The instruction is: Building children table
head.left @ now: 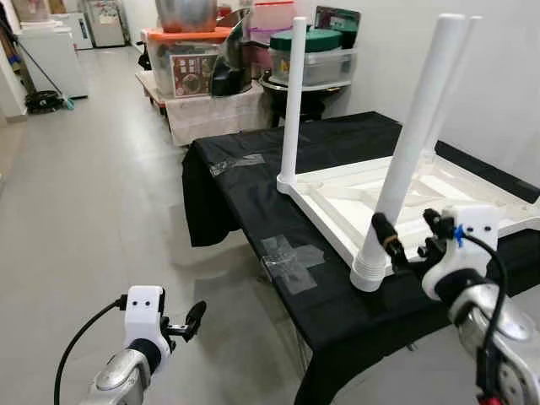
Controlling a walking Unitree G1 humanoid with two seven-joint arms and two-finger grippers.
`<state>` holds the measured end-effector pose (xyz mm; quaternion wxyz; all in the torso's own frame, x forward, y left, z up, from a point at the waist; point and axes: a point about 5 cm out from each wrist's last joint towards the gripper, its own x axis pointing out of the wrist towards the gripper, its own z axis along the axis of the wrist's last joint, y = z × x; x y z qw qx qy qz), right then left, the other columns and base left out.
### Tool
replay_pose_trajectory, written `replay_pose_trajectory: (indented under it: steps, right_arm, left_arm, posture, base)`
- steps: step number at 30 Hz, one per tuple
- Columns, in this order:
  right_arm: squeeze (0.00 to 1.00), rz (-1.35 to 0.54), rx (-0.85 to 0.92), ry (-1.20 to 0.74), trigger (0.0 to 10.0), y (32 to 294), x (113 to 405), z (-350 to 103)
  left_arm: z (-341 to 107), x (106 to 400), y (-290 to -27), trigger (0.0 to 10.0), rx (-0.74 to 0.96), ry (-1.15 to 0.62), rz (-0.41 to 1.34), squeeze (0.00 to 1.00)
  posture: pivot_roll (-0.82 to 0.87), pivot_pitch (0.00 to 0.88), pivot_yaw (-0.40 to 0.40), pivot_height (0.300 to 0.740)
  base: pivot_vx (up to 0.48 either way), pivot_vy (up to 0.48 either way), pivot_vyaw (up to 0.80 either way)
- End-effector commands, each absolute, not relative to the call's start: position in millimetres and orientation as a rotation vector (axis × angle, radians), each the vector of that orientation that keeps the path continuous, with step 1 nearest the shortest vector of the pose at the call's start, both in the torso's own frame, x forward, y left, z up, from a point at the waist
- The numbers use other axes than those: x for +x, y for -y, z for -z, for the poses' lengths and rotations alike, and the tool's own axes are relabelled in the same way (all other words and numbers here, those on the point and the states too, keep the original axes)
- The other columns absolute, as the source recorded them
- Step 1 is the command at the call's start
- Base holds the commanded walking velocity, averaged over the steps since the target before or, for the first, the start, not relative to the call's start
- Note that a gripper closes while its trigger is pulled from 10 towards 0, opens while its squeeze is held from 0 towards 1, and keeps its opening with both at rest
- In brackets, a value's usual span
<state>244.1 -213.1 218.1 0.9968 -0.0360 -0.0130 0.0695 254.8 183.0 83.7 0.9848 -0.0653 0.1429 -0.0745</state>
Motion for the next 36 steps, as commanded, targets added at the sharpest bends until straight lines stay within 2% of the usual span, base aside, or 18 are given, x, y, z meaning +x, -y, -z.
replay_pose_trajectory:
  steps: [1, 2, 5, 10, 15, 16, 17, 20, 22, 25, 36]
  right_arm:
    - [0.00, -0.233, -0.081, -0.012, 10.0, 208, 236, -217]
    - [0.00, -0.351, -0.095, -0.060, 10.0, 206, 227, -214]
    - [0.00, -0.376, -0.097, -0.069, 10.0, 205, 225, -213]
    - [0.00, -0.791, -0.107, -0.215, 10.0, 183, 196, -194]
    - [0.00, -0.832, -0.064, -0.195, 10.0, 185, 203, -196]
    - [0.00, -0.831, -0.083, -0.138, 10.0, 182, 218, -200]
    - [0.00, -0.831, -0.083, -0.138, 10.0, 182, 218, -200]
    - [0.00, -0.835, -0.101, -0.071, 10.0, 174, 232, -204]
    - [0.00, -0.841, -0.113, -0.020, 10.0, 159, 247, -202]
    - [0.00, -0.855, -0.115, 0.003, 10.0, 148, 253, -199]
    - [0.00, -1.026, -0.082, -0.002, 10.0, 131, 248, -190]
  left_arm:
    - [-84, 254, -187, 10.0, -0.116, -0.290, 0.153, 0.00]
    - [-87, 254, -187, 10.0, -0.110, -0.274, 0.166, 0.00]
    - [-87, 254, -187, 10.0, -0.108, -0.271, 0.170, 0.00]
    - [-97, 256, -181, 10.0, -0.094, -0.220, 0.218, 0.00]
    - [-100, 255, -180, 10.0, -0.094, -0.202, 0.222, 0.00]
    - [-105, 256, -180, 10.0, -0.080, -0.178, 0.231, 0.00]
    - [-105, 256, -180, 10.0, -0.080, -0.178, 0.231, 0.00]
    - [-109, 256, -178, 10.0, -0.074, -0.159, 0.242, 0.00]
    - [-115, 255, -172, 10.0, -0.071, -0.126, 0.281, 0.00]
    - [-118, 252, -169, 10.0, -0.066, -0.112, 0.300, 0.00]
    - [-117, 248, -168, 10.0, -0.063, -0.115, 0.301, 0.00]
  posture:
    - [-0.06, 0.000, 0.005, 0.740]
    - [-0.06, 0.000, 0.008, 0.740]
    - [-0.06, 0.000, 0.008, 0.740]
    - [-0.05, 0.000, 0.005, 0.740]
    - [-0.03, 0.000, 0.001, 0.740]
    - [-0.02, 0.000, -0.006, 0.740]
    - [-0.02, 0.000, -0.006, 0.740]
    - [-0.01, 0.000, -0.007, 0.740]
    - [0.02, 0.000, -0.024, 0.740]
    - [0.04, 0.000, -0.034, 0.740]
    - [0.04, 0.000, -0.034, 0.740]
  base:
    - [0.000, 0.000, 0.00]
    - [0.000, 0.000, 0.00]
    - [0.000, 0.000, 0.00]
    - [0.000, 0.000, 0.00]
    - [0.000, 0.000, 0.00]
    - [0.000, -0.244, 0.00]
    - [0.000, -0.244, 0.00]
    - [0.000, -0.349, 0.00]
    - [0.000, -0.452, 0.00]
    - [0.000, -0.454, 0.00]
    - [0.000, -0.454, 0.00]
